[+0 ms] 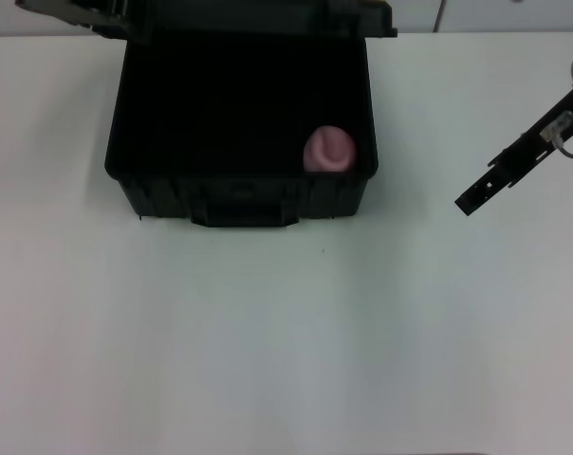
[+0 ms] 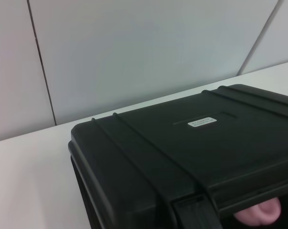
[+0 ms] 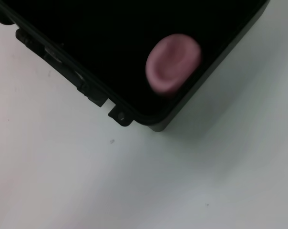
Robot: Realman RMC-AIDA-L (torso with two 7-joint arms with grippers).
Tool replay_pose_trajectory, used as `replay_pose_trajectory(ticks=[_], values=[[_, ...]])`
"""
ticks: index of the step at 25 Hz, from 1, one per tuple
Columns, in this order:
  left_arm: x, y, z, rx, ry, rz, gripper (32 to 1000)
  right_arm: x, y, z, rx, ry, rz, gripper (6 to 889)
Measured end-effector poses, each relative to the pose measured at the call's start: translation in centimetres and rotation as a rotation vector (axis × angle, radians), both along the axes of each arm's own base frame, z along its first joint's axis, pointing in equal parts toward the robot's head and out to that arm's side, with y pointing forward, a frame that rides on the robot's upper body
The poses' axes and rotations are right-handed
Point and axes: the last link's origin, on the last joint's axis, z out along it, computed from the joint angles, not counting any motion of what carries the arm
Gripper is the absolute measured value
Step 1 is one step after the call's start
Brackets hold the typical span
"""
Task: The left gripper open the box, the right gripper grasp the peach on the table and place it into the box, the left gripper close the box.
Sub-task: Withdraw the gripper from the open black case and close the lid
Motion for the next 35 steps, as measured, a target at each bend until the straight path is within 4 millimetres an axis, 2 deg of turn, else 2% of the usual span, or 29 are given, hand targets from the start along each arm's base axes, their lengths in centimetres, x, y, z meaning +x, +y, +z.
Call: replay_pose_trajectory(ticks=[35], values=[[0.05, -0.21, -0.06, -0.019, 0.015, 0.006, 431, 0.02, 0.09, 0.0, 0.007, 0.0, -0.001, 854]])
